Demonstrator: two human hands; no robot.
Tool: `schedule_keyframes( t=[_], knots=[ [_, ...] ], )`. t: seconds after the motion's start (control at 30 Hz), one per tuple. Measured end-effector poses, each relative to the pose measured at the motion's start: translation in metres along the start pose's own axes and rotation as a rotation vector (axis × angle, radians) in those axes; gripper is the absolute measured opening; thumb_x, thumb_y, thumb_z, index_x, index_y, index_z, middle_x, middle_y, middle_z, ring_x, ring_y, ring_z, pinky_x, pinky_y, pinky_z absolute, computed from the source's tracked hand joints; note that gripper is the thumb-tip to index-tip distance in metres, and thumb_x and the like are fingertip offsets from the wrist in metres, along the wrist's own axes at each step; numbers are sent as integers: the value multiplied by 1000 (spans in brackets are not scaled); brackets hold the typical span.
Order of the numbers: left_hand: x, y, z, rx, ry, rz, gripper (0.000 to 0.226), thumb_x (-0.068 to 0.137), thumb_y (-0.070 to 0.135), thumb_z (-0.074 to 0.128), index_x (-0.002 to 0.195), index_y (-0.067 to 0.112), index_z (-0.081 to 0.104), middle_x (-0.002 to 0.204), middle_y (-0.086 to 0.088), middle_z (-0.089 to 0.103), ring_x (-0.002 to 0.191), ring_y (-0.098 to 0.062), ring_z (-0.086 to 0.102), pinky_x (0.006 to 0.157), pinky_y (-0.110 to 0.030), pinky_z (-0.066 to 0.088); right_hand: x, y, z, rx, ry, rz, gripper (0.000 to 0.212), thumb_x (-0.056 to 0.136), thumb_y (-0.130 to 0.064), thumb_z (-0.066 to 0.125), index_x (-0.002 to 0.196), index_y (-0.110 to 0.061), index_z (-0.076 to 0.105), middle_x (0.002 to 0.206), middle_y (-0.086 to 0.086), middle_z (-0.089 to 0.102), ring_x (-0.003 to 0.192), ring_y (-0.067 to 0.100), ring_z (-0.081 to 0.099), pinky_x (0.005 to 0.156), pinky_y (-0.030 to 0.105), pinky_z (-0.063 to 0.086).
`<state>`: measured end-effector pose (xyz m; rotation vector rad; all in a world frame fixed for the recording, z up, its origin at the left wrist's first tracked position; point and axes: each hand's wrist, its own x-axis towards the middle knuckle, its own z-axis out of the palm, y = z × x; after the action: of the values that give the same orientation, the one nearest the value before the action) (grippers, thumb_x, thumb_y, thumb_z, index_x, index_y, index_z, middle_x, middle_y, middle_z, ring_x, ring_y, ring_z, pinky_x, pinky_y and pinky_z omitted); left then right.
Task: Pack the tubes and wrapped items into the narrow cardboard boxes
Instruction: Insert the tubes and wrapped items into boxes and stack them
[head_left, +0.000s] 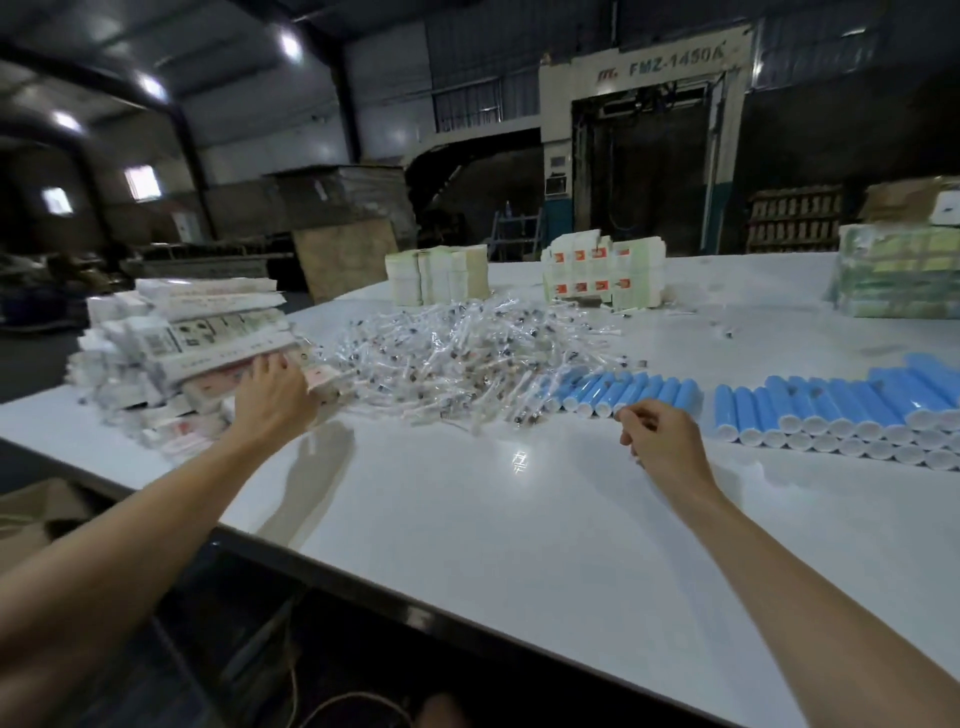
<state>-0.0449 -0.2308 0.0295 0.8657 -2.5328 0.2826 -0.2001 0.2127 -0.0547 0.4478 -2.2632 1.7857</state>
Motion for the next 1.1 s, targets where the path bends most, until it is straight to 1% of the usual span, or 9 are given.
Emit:
schedule_keyframes(
  t=[0.33, 0.57, 0.63, 0.73, 0.8, 0.9, 0.97, 1.03, 1.1],
  knots=[
    [-3, -38, 11, 57, -30, 74, 51, 104, 30, 66, 144, 2, 50, 142, -23, 62, 129, -44, 58, 104, -55, 49, -6, -6, -2, -20, -30, -25, 20, 102, -18, 62, 86, -22, 74, 71, -1, 69, 67, 15, 62, 68, 37, 52],
    [-1, -31, 4, -137, 154, 147, 55, 97, 12, 76, 140, -9, 48, 121, -33, 57, 79, -49, 67, 57, -53, 53, -7, -10, -3, -29, -25, -18, 19, 102, -17, 62, 89, -19, 74, 74, 2, 70, 68, 15, 61, 68, 36, 51],
    [-3, -19, -5, -209, 190, 201, 68, 97, 15, 77, 150, -8, 41, 128, -33, 52, 85, -51, 65, 59, -56, 58, -6, -10, -2, -28, -22, -17, 18, 102, -16, 62, 90, -17, 74, 74, 3, 70, 67, 14, 61, 68, 35, 50],
    [-10, 11, -20, -464, 150, 206, 86, 96, 24, 81, 162, -1, 30, 141, -29, 46, 107, -45, 61, 78, -58, 59, -6, -10, -1, -32, -17, -12, 18, 102, -16, 61, 90, -17, 74, 74, 3, 70, 66, 14, 60, 67, 34, 50],
    [-15, 37, -31, -651, 82, 198, 92, 92, 27, 85, 164, 7, 31, 143, -21, 49, 115, -35, 59, 78, -45, 57, -6, -10, 0, -37, -12, -8, 19, 102, -17, 61, 89, -18, 74, 73, 2, 70, 65, 13, 59, 67, 34, 50],
    [-23, 80, -37, -951, -82, 287, 65, 91, 24, 85, 146, 13, 53, 124, -2, 65, 101, -16, 69, 82, -34, 62, -7, -11, -1, -51, -6, -6, 20, 102, -17, 61, 87, -19, 74, 72, 1, 69, 63, 12, 58, 66, 35, 50],
    [-27, 111, -41, -1132, -164, 263, 51, 93, 25, 83, 136, 20, 56, 113, 9, 67, 88, -6, 71, 70, -23, 62, -8, -12, -2, -82, 9, -7, 20, 102, -16, 60, 86, -18, 73, 72, 0, 69, 65, 15, 60, 67, 40, 53],
    [-29, 145, -44, -1288, -243, 241, 43, 95, 28, 81, 130, 24, 56, 111, 5, 69, 80, -5, 75, 60, -15, 58, -10, -12, -3, -188, 45, -15, 17, 102, -18, 59, 91, -19, 72, 78, -3, 70, 74, 18, 66, 73, 42, 55],
    [-34, 179, -45, -1416, -355, 255, 36, 96, 36, 78, 125, 24, 61, 109, 0, 75, 80, -3, 77, 66, -21, 63, -11, -12, -6, -397, 87, -31, 15, 102, -19, 56, 107, -22, 70, 96, -4, 71, 88, 20, 67, 75, 38, 53]
  ],
)
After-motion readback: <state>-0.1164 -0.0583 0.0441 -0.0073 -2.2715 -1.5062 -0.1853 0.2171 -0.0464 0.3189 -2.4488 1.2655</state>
